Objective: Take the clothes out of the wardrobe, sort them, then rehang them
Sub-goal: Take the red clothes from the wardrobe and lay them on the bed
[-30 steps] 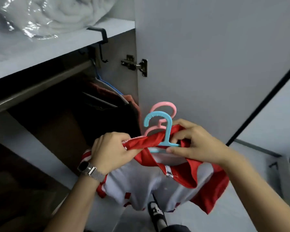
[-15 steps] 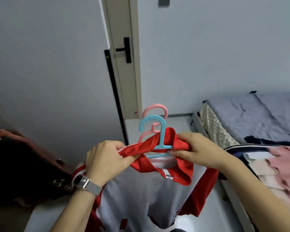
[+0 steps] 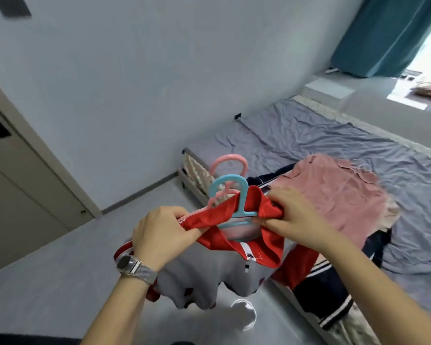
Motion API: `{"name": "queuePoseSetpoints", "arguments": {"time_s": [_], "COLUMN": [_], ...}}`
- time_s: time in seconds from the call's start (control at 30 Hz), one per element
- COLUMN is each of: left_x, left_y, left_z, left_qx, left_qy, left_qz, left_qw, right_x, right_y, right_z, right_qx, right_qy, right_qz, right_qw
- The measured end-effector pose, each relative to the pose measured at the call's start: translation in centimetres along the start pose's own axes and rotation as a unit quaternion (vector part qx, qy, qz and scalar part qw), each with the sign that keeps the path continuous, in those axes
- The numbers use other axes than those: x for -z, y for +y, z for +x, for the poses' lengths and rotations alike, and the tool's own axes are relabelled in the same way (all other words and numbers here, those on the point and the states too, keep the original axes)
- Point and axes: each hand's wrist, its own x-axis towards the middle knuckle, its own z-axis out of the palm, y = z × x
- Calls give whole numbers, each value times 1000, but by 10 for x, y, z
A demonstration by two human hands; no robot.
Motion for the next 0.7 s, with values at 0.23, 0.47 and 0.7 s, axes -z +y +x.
{"name": "queuePoseSetpoints", "arguments": {"time_s": [0.23, 0.47, 0.7], "left_x": [-43, -90, -144], "left_y": [64, 125, 185], "left_z": [105, 233, 323], "left_qx": [-106, -220, -302], "left_qy": [-44, -89, -152], "left_qz": [17, 32, -12], "left_qw": [993, 971, 941], "right_x": [24, 42, 68], "right_y": [82, 151, 204], "right_z": [-3, 35, 57], "right_qx": [-142, -266, -362], "right_qy": [91, 140, 201], "right_qz": [23, -18, -48], "right_qw": [985, 954, 909]}}
